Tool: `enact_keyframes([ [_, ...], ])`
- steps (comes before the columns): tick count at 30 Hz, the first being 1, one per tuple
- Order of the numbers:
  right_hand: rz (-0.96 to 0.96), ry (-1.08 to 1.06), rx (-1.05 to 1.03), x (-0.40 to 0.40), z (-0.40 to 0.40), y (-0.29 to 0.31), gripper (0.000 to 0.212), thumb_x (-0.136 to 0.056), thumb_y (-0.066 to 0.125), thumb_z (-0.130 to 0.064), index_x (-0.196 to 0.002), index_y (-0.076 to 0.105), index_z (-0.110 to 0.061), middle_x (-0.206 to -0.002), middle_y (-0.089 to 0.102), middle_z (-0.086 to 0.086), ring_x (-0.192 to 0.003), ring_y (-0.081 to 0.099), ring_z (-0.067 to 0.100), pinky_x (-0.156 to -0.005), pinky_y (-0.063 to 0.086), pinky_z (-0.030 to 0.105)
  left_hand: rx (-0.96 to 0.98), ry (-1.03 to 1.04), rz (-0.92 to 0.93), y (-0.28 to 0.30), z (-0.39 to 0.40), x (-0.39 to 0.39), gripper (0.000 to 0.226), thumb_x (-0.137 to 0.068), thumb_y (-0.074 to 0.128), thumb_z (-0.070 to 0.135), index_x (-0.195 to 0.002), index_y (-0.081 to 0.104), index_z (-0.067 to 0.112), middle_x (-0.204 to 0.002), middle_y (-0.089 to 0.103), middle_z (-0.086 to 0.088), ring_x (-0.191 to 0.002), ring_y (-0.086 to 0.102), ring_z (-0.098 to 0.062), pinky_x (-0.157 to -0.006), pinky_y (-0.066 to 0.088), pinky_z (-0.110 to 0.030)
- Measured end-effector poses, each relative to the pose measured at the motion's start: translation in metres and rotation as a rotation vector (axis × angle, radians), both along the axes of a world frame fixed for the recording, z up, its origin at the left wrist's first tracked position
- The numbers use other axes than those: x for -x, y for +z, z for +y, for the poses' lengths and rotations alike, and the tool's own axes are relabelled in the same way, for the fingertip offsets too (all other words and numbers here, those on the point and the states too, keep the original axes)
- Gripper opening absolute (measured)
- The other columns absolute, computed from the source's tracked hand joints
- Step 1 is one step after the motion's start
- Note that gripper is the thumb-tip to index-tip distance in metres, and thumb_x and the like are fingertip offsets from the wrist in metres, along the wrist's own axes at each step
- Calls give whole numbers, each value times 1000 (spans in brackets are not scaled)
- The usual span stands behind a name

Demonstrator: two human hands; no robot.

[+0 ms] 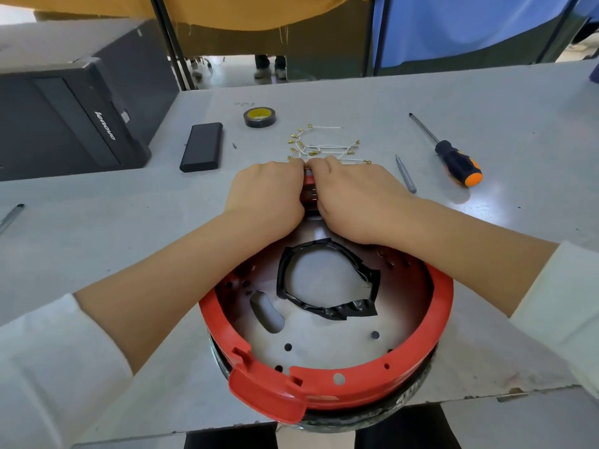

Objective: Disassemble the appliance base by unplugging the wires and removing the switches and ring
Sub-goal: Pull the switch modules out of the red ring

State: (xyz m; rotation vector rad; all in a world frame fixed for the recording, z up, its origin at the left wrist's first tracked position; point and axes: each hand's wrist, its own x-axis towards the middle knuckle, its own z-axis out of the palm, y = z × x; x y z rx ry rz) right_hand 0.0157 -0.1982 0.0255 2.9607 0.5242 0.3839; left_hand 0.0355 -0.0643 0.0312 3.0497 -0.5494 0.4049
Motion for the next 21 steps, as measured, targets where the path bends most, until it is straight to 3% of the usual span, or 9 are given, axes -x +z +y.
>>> enact_keyframes([
  [5,72,-33,-172,-1,1,1,36,-91,40,-25,-125,41,-14,-109,58,7,-86,57,29,-61,29,34,108,-33,63,-1,5,-3,15,-87,49,16,-102,51,16,-94,63,-11,-71,43,-27,-50,23,-32],
  [11,307,-256,-591,-8,0,11,54,-83,35,-57,-132,41,-36,-110,64,-11,-106,58,18,-79,36,34,193,-76,110,-2,10,-2,24,-87,51,20,-111,53,18,-103,64,-7,-94,58,-32,-62,32,-30],
  [14,361,-285,-764,-13,-3,16,36,-88,47,-57,-108,58,-29,-83,64,-14,-91,62,14,-88,46,38,190,-97,105,-2,10,0,32,-87,54,23,-119,50,22,-107,65,-5,-98,59,-31,-65,35,-31],
  [18,472,-335,-941,-25,-4,23,48,-84,66,-47,-104,67,-4,-97,69,13,-88,62,23,-78,46,33,163,-103,81,-3,11,1,43,-86,54,25,-128,44,24,-108,65,-5,-98,59,-31,-64,34,-30],
  [21,615,-476,-1041,-33,-6,30,42,-77,74,-48,-95,65,-10,-88,69,8,-83,63,24,-77,51,31,158,-100,78,-5,10,-1,54,-87,54,29,-137,35,24,-110,64,-6,-99,59,-31,-66,36,-31],
])
